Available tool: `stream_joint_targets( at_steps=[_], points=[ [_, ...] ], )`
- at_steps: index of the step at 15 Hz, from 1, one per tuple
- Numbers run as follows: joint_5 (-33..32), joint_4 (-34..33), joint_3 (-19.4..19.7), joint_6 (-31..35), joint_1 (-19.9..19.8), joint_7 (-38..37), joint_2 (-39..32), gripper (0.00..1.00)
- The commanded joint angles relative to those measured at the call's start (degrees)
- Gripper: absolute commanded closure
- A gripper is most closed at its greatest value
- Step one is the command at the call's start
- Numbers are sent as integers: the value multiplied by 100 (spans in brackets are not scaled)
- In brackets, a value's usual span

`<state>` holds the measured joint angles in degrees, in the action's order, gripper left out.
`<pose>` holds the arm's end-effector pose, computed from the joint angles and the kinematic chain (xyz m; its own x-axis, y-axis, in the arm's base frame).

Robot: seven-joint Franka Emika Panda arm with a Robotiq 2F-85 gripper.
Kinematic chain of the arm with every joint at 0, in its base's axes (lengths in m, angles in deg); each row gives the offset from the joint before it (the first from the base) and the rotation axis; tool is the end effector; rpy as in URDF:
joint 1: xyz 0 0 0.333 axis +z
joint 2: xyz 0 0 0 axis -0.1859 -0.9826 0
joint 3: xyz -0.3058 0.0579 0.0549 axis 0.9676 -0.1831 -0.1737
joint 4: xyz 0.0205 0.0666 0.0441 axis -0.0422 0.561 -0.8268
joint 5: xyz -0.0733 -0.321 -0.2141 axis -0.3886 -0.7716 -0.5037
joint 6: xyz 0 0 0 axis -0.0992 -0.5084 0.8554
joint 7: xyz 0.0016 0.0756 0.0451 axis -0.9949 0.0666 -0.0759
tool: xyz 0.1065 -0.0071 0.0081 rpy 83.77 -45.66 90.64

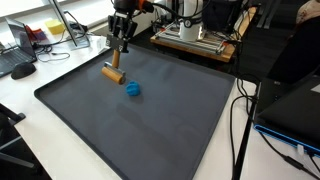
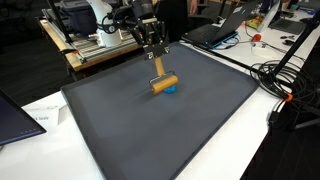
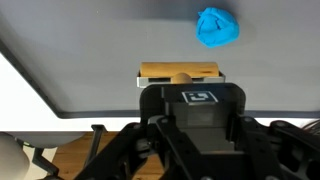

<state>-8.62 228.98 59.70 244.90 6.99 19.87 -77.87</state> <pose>0.4850 -0.0540 0.3378 0.8535 -0.0118 0.5209 -0.0393 -0.9984 0.0418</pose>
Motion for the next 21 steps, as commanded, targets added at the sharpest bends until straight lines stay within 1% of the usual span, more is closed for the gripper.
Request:
stream_joint_targets(
  at_steps=[1, 2, 4, 7, 10, 13, 16, 19, 21],
  points=[
    [-1597, 194, -281, -224, -340, -1146, 660, 78],
    [-1985, 161, -428, -386, -426, -1446, 794, 78],
    [-2362, 101, -737, -819, -416, -1862, 1018, 78],
    [-2586, -26, -1212, -1538, -292, -2255, 1220, 78],
    [-2746, -170, -1696, -2032, -245, -2548, 1264, 78],
    [-2979, -322, -2116, -2315, -285, -2810, 1209, 78],
    [-3547, -448, -2476, -2436, -392, -3142, 1171, 78],
    [-4155, -645, -2745, -2605, -495, -3446, 1053, 78],
    [-4438, -826, -2867, -2807, -536, -3557, 905, 78]
  ],
)
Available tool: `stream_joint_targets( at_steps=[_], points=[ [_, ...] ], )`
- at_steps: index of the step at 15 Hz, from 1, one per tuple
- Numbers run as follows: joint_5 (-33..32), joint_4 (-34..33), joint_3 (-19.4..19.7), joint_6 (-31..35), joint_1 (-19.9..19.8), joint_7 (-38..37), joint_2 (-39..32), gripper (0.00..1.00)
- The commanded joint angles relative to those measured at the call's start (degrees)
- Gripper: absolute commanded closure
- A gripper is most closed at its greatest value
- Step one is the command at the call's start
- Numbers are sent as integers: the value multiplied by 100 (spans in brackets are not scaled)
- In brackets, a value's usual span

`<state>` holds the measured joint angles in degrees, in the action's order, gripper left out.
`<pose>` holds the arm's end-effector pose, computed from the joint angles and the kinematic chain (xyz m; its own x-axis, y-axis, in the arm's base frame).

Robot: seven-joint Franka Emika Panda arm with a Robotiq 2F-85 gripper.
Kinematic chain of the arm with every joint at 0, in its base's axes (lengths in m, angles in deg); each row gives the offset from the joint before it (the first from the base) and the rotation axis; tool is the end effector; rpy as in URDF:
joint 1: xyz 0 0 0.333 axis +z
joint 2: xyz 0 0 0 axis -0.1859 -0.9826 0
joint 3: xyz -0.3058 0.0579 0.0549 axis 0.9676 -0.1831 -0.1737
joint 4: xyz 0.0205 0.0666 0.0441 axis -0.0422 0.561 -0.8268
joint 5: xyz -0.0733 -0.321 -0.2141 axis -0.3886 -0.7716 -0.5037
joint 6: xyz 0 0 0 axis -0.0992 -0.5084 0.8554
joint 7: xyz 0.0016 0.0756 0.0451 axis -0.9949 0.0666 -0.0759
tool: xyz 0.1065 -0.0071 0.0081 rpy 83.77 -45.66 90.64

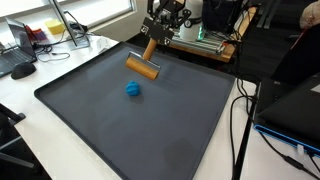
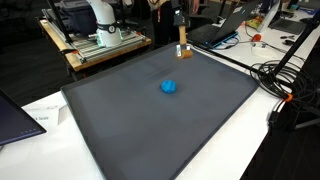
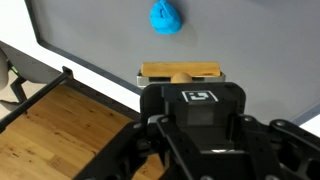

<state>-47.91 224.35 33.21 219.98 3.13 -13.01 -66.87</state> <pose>0.4520 0.1515 0.3964 0.8243 0.4043 0.3964 0.2356 -0.8816 0.4090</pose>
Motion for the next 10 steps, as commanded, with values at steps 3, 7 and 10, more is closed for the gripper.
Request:
stream_joint_targets(
  at_steps=[3, 7, 10],
  points=[
    [-576, -686, -335, -841, -100, -92, -525, 78],
    [-648, -1185, 347, -1584, 766, -8, -1057, 78],
    [-521, -1483, 642, -1806, 1120, 195, -1336, 78]
  ],
)
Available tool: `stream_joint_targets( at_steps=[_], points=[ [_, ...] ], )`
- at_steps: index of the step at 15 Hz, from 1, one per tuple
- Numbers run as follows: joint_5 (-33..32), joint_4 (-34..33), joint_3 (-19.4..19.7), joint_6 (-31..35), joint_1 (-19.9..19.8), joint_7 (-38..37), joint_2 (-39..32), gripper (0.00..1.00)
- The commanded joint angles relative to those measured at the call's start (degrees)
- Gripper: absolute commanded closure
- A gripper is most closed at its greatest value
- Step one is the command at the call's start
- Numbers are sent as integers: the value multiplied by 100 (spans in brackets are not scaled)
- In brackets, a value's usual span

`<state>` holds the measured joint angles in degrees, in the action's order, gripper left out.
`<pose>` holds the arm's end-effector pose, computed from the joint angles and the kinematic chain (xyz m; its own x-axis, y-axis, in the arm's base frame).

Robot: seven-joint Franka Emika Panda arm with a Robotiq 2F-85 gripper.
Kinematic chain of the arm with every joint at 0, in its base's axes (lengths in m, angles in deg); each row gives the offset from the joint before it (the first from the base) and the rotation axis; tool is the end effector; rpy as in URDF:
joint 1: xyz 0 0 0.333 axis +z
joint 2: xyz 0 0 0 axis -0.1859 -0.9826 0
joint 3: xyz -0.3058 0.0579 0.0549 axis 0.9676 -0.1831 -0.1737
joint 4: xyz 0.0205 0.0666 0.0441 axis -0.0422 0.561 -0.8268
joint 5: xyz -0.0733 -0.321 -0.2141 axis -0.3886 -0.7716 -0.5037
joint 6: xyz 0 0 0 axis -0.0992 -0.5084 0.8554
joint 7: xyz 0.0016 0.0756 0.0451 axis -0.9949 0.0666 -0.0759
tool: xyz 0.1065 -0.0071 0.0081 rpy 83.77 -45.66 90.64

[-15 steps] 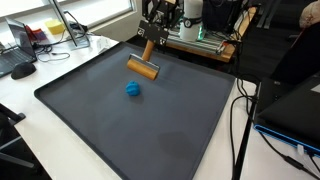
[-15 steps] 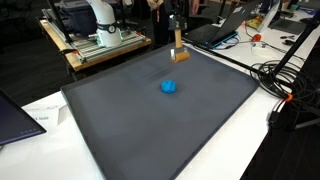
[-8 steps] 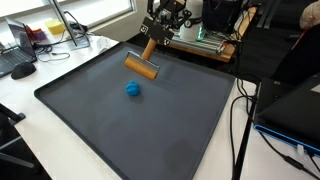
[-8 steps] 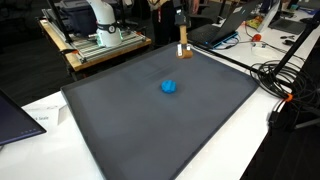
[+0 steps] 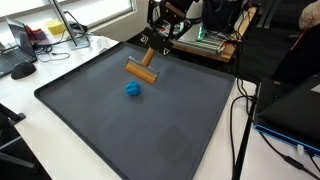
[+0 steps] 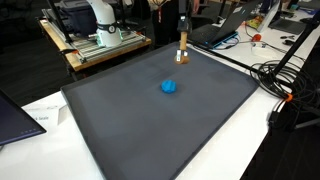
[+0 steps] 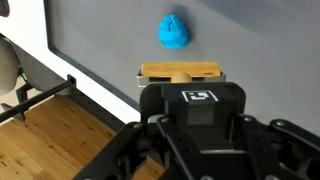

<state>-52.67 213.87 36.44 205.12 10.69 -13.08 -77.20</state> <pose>0.4871 0.1778 0.3775 0.8666 0.4469 0.2222 0.2924 -0.8154 0.4996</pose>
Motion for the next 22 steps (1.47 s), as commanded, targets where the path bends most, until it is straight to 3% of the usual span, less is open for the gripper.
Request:
stream_joint_targets(
  at_steps=[1, 6, 12, 22],
  points=[
    [17, -551, 400, -418, 455, 289, -401, 78],
    [489, -1247, 720, -1002, 746, 767, -875, 78],
    [1566, -2193, 978, -1721, 850, 1428, -1409, 78],
    [3011, -3219, 1464, -2095, 549, 2404, -1898, 78]
  ],
)
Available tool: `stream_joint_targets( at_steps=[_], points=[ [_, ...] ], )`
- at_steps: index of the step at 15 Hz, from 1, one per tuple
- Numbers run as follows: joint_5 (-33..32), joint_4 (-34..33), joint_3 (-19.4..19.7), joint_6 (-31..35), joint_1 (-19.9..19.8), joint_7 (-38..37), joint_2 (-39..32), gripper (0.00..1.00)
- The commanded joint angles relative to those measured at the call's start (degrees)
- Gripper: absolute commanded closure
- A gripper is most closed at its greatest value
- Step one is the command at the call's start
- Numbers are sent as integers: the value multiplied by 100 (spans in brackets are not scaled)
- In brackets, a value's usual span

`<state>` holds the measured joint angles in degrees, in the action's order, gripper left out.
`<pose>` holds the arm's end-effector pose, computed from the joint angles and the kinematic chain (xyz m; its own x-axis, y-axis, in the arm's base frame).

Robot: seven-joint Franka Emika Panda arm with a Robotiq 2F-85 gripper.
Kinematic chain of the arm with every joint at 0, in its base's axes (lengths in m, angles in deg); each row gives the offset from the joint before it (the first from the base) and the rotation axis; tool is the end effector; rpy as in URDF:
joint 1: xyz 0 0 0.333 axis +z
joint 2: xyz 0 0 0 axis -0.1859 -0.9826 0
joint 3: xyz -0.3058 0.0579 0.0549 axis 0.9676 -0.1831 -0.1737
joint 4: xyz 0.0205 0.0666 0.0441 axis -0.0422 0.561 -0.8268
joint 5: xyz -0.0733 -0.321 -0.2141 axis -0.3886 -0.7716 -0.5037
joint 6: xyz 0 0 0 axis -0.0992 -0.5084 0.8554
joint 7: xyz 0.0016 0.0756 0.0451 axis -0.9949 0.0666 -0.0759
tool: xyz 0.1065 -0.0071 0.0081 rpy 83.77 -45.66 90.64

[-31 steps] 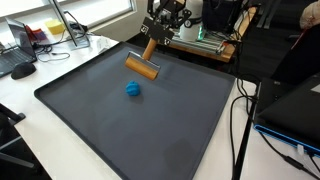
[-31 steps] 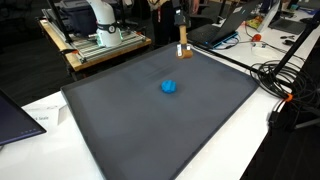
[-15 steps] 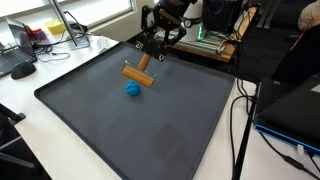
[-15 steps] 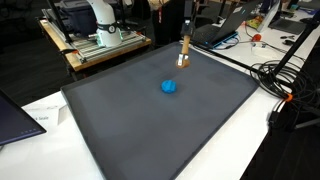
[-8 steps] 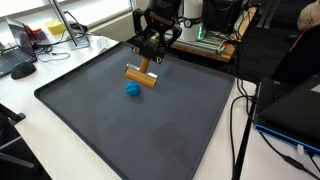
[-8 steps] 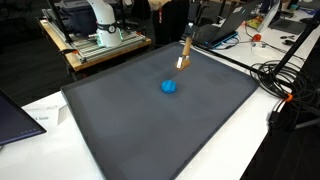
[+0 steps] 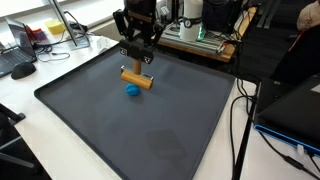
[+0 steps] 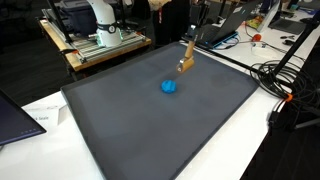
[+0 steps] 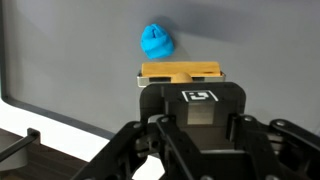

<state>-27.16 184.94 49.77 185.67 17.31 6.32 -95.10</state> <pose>0.6131 0.1294 0.4005 0.9711 0.2384 0.0073 0.2293 -0.9415 0.2471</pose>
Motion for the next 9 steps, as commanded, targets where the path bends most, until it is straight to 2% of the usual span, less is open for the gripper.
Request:
stream_joint_targets(
  at_steps=[1, 9],
  points=[
    [588, -355, 178, -140, -168, 601, -122, 78],
    [1573, -344, 405, -167, -724, 1725, -137, 78]
  ],
)
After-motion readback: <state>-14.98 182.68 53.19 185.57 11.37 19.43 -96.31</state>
